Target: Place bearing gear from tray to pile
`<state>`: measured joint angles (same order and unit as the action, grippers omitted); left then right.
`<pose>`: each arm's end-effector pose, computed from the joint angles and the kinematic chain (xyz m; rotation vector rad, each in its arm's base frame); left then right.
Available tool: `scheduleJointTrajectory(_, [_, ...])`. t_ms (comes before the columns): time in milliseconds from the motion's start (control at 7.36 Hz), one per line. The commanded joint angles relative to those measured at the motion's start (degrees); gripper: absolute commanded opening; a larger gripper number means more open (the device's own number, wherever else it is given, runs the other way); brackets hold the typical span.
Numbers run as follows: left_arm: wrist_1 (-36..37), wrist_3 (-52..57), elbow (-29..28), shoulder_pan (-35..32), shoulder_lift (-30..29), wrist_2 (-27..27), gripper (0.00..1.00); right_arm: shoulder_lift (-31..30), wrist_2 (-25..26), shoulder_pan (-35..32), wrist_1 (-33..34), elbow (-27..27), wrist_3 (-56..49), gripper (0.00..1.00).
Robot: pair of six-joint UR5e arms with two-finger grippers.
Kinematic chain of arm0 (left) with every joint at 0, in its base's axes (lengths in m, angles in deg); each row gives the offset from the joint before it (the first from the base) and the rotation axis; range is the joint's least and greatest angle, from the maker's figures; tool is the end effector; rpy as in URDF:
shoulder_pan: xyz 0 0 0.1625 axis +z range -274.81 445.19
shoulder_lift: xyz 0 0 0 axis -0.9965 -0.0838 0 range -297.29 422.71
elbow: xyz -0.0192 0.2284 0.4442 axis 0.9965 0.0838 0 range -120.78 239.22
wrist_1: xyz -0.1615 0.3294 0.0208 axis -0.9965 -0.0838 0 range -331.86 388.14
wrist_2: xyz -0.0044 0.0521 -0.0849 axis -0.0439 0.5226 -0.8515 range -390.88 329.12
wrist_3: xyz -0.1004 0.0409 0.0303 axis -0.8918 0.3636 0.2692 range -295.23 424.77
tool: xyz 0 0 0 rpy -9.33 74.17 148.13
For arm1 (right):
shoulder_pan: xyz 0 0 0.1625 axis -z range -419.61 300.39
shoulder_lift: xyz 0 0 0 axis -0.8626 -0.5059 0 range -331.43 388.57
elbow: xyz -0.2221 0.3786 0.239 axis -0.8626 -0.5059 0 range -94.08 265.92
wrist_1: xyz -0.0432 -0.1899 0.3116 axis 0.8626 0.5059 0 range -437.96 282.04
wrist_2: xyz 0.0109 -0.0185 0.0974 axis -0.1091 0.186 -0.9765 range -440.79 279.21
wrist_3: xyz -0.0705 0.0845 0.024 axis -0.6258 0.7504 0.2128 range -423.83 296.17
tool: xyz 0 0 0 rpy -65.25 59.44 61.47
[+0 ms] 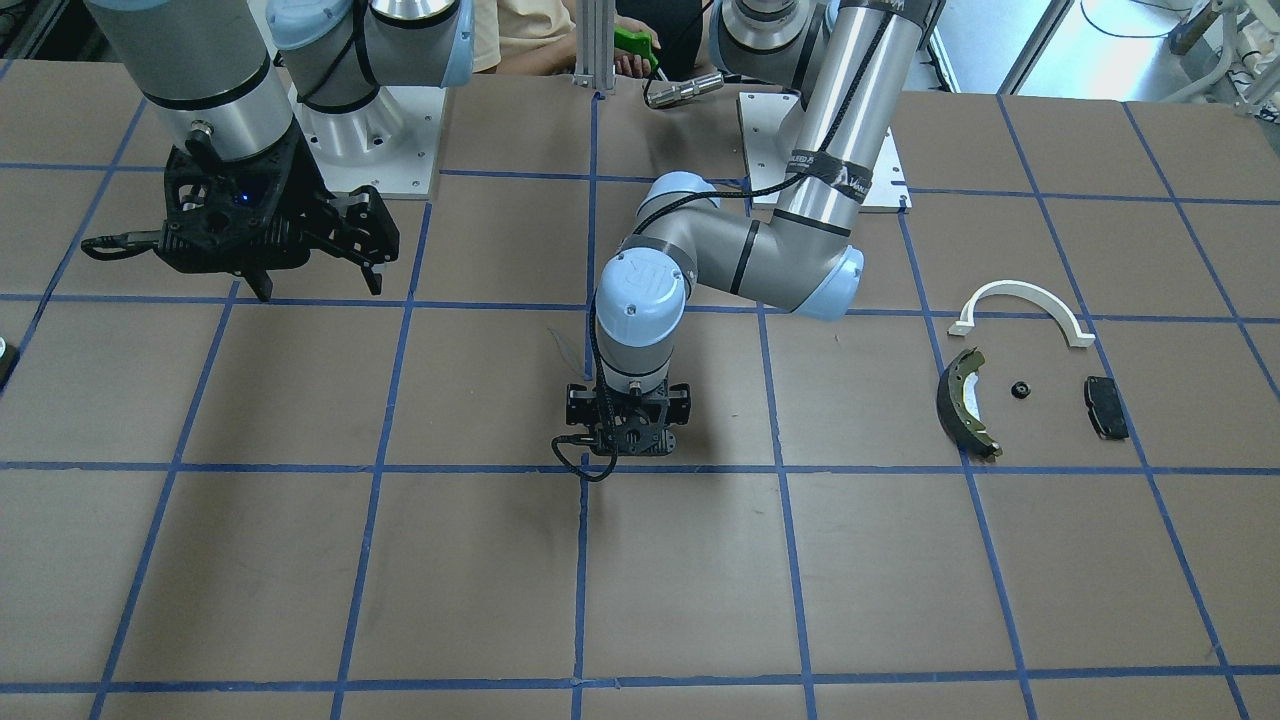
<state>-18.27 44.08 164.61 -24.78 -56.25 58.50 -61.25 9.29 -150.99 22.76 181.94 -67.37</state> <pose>-0.3263 -0.5039 0.2467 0.0198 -3.1360 -0.0255 0.1440 -0.4470 0.5209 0.1348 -3.1335 0.1240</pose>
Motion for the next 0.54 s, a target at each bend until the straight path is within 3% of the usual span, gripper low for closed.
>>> scheduleJointTrajectory(0, [0.0,0.1,-0.4,0.8,0.1,-0.1,0.00,-0.6,1.9,0.3,3.2,2.6,0.6,1.00])
scheduleJointTrajectory(407, [-0.3,0.8,-2.2,1.7,0.7,0.0,0.00,1.9,1.2,0.5,-3.8,-4.9,0.6,1.00])
